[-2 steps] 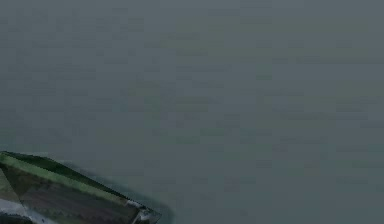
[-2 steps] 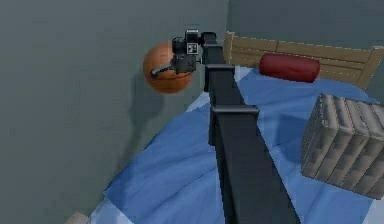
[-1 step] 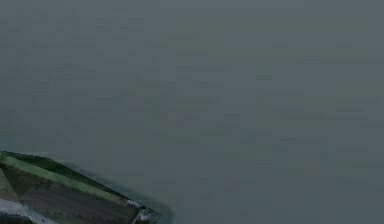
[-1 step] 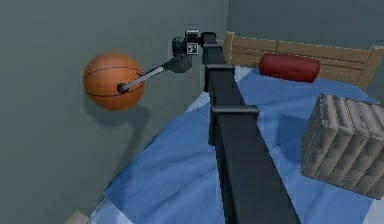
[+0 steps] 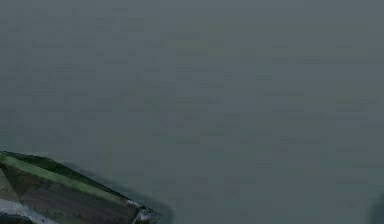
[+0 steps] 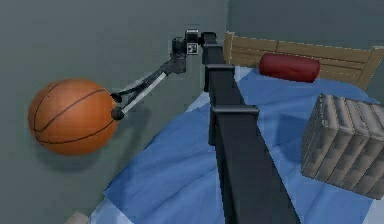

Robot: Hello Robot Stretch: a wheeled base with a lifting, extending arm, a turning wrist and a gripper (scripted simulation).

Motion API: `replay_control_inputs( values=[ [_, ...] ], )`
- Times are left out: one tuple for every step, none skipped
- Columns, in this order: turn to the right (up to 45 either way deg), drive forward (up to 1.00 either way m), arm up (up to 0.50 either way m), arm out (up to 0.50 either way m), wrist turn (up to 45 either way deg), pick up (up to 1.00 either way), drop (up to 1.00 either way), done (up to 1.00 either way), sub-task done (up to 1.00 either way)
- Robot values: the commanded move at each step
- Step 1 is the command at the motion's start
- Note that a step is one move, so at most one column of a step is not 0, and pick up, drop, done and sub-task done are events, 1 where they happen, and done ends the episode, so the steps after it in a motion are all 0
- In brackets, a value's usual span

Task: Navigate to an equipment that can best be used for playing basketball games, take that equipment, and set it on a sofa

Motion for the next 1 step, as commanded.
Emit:
replay_control_inputs(
  values=[
    [0.0,0.00,0.00,0.00,-18.0,0.00,0.00,0.00,0.00]
  ],
)
